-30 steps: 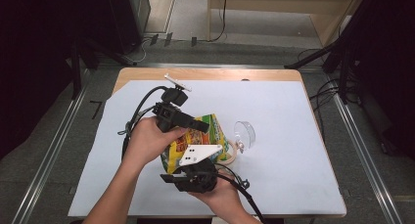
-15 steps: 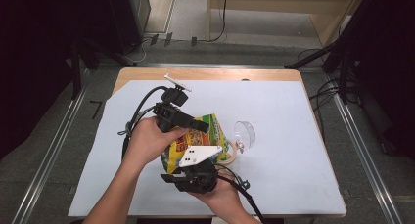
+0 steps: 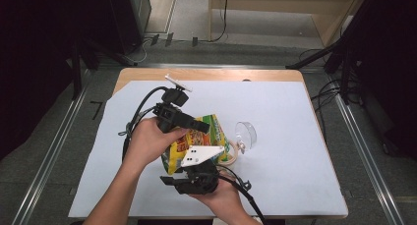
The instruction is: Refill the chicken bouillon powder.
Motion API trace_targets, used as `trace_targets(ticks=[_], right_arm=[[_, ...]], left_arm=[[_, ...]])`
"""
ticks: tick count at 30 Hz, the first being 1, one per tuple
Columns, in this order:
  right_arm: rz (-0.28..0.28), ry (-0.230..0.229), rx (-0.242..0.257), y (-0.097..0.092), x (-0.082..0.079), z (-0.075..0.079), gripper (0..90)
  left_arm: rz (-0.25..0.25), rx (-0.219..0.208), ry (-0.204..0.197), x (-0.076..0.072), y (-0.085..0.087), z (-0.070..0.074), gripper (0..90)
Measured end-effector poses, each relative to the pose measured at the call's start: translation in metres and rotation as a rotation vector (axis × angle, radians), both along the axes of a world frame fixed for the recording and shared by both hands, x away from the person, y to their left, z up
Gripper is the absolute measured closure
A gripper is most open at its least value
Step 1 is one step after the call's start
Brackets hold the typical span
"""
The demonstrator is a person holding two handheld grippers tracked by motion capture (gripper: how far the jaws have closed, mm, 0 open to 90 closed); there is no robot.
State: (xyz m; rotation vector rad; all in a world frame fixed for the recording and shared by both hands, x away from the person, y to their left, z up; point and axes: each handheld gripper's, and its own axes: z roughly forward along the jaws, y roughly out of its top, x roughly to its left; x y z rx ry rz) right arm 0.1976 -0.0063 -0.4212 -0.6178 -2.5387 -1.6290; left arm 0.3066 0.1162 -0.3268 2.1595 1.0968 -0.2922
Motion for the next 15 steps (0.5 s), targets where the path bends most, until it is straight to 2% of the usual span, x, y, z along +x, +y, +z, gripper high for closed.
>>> trace_targets(ticks=[3,15], right_arm=[[-0.014,0.006,0.004,-0.0012,0.0008,0.0004,69.5],[-0.023,-0.025,0.006,0.0003,0.0012,0.007,69.8]], left_arm=[[-0.001,-0.001,-0.002,-0.0005,-0.0005,0.0004,68.8],[0.017,-0.029,0.008,0.0032,0.006,0.0045,68.1]])
